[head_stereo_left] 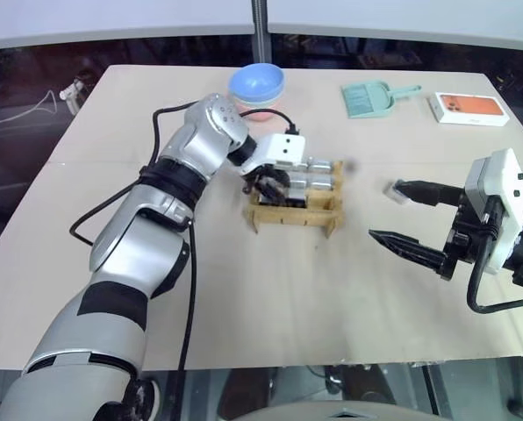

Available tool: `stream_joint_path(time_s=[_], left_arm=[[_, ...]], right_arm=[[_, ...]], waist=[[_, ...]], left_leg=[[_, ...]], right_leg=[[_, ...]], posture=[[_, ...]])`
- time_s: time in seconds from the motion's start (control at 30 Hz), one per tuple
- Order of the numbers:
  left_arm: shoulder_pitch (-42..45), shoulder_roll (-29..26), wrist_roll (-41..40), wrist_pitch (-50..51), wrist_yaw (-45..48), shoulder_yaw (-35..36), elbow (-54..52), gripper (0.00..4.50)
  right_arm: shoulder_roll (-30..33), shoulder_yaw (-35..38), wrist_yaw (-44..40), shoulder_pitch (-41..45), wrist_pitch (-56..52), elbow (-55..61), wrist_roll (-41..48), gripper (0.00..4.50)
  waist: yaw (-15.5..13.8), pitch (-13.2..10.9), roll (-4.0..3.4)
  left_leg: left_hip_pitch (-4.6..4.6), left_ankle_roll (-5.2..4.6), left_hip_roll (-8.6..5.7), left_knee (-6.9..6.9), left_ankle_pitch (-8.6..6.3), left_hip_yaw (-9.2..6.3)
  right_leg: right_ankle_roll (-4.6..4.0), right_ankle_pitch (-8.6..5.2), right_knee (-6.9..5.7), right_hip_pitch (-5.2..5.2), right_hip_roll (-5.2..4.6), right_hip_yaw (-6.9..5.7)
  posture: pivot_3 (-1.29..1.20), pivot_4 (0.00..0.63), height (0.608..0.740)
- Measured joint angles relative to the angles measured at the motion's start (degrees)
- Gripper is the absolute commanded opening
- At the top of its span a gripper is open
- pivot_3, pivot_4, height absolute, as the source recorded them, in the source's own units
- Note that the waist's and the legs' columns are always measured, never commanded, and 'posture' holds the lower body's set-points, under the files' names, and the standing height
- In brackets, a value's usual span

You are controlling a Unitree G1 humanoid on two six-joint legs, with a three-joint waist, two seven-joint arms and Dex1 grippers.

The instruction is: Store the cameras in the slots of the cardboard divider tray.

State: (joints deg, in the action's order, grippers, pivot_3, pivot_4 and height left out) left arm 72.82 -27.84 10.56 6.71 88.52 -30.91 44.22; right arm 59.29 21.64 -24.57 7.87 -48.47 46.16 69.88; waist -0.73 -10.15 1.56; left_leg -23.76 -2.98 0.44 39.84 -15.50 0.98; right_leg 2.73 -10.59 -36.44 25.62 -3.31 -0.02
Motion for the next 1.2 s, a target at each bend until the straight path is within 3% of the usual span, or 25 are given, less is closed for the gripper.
stream_joint_path(time_s=[0.07, 0.37, 0.5, 0.63, 0.77, 0.97, 1.2], left_arm=[[0.0, 0.2, -0.5, 0.5, 0.3, 0.9, 0.0, 4.45], [1.2, -0.4, -6.4, 7.7, 2.9, 8.1, -4.5, 4.45], [1.0, -6.5, -17.1, 16.3, 3.7, 9.0, -14.4, 4.45], [-3.9, -12.2, -27.5, 23.2, 3.7, 15.5, -26.2, 4.45], [-17.0, -16.8, -31.2, 25.7, -0.6, 24.5, -34.9, 4.45], [-34.6, -20.0, -45.8, 33.8, -7.7, 43.1, -53.3, 4.45], [-47.0, -23.3, -55.0, 39.5, -14.0, 53.8, -62.6, 4.45]], right_arm=[[0.0, 0.0, 0.0, 0.0, 0.0, 0.0, 0.0, 4.50], [0.0, 0.0, -0.2, 0.0, 0.0, 0.0, 0.4, 4.50], [0.0, 0.2, -0.6, -0.1, 0.0, -0.2, 0.3, 4.50], [-1.1, 0.2, -1.0, -1.0, 0.5, -2.5, -1.8, 4.50], [-1.4, -3.2, -0.3, -3.0, 2.8, -9.7, -14.3, 4.50], [-9.0, -14.9, 0.8, 3.6, 11.9, -27.7, -34.0, 4.50], [-15.6, -24.9, -11.2, 17.5, 25.1, -54.4, -47.4, 4.50]], waist=[[0.0, 0.0, 0.00], [0.0, 0.0, 0.00], [0.5, 0.0, -0.02], [0.7, 0.0, -0.04], [1.3, 0.0, -0.07], [1.6, 0.0, -0.06], [1.4, 0.0, -0.11]], left_leg=[[-0.01, -0.01, 0.00, 0.04, -0.01, -0.01], [-0.04, -0.06, 0.04, 0.28, -0.03, -0.04], [0.01, -0.06, 0.16, 0.28, -0.04, -0.15], [0.09, -0.05, 0.15, 0.31, -0.03, -0.12], [0.13, -0.05, 0.17, 0.39, -0.03, 0.03], [0.15, -0.04, 0.19, 0.45, -0.03, 0.06], [0.21, -0.04, 0.13, 0.45, -0.03, 0.12]], right_leg=[[0.00, 0.00, -0.01, 0.00, -0.01, -0.01], [0.01, -0.01, -0.21, -0.01, -0.02, -0.04], [0.01, -0.01, -0.30, 0.04, -0.01, 0.05], [0.01, -0.02, -0.33, 0.00, -0.02, 0.09], [0.01, -0.02, -0.40, 0.01, -0.01, 0.24], [0.02, -0.01, -0.40, 0.03, -0.01, 0.28], [0.03, 0.01, -0.38, -0.03, 0.05, 0.26]], posture=[[0.00, 0.150, 0.740], [0.00, 0.150, 0.740], [0.00, 0.150, 0.740], [0.00, 0.150, 0.740], [0.00, 0.150, 0.740], [0.00, 0.150, 0.740], [0.00, 0.150, 0.740]])
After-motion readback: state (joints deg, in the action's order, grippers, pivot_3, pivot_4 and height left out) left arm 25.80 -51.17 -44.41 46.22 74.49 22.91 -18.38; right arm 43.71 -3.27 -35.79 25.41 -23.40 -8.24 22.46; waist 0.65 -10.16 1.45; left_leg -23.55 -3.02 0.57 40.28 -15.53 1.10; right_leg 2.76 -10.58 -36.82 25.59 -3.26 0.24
